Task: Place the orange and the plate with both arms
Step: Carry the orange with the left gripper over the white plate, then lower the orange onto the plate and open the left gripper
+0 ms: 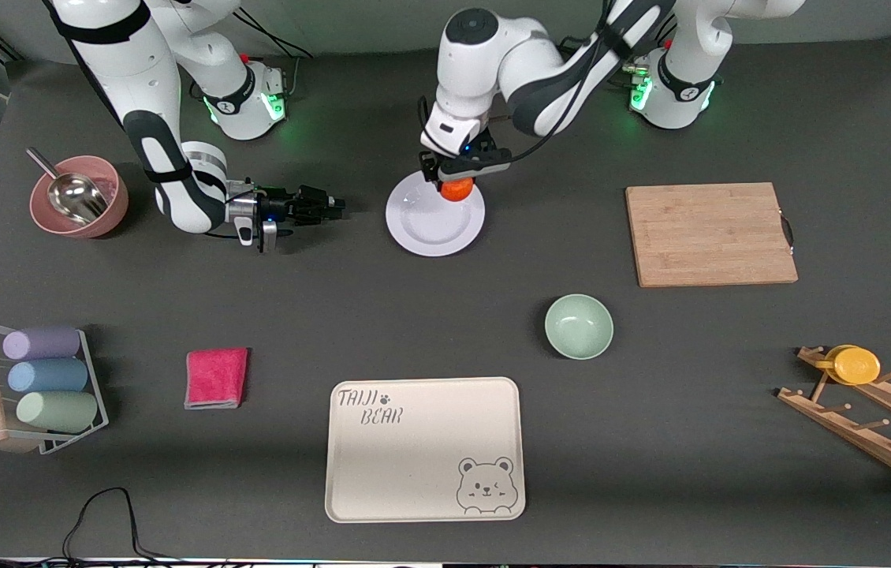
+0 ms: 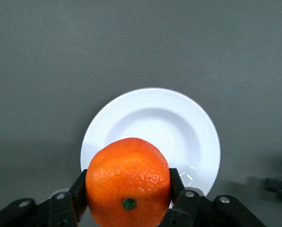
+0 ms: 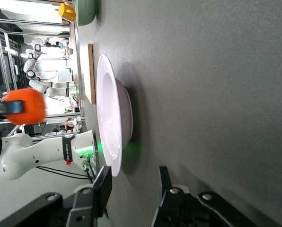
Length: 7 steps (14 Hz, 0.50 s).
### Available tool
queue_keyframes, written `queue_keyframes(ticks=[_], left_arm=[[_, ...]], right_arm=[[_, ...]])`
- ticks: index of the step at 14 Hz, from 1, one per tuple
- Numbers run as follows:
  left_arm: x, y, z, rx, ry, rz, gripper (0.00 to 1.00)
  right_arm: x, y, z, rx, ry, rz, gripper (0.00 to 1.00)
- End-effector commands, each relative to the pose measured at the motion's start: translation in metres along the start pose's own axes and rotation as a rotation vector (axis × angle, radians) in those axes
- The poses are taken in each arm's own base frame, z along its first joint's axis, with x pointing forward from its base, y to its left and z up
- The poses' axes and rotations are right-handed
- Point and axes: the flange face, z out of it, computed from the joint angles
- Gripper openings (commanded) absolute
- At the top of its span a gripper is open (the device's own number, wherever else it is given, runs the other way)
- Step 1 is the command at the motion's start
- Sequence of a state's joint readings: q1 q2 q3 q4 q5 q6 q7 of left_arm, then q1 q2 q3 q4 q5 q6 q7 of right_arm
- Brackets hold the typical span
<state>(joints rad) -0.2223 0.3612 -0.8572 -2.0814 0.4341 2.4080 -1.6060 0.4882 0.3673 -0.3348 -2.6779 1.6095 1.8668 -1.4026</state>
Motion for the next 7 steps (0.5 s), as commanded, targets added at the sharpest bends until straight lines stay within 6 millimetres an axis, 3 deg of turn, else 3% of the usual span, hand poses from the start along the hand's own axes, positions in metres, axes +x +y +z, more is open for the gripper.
queue_keyframes(ticks=[1, 5, 7], left_arm=[[-0.007, 0.033, 0.035, -0.009, -0.031, 0.001, 0.0], [-0.018, 0.039, 0.082, 0.018, -0.008, -0.003, 0.0], [-0.022, 0.037, 0.095, 0.026, -0.017, 0.006, 0.0]], right_arm=[[0.003, 0.0, 0.002, 0.011, 0.018, -0.016, 0.44], [0.003, 0.0, 0.002, 0.01, 0.018, -0.017, 0.43], [0.003, 0.002, 0.002, 0.008, 0.016, -0.015, 0.43]])
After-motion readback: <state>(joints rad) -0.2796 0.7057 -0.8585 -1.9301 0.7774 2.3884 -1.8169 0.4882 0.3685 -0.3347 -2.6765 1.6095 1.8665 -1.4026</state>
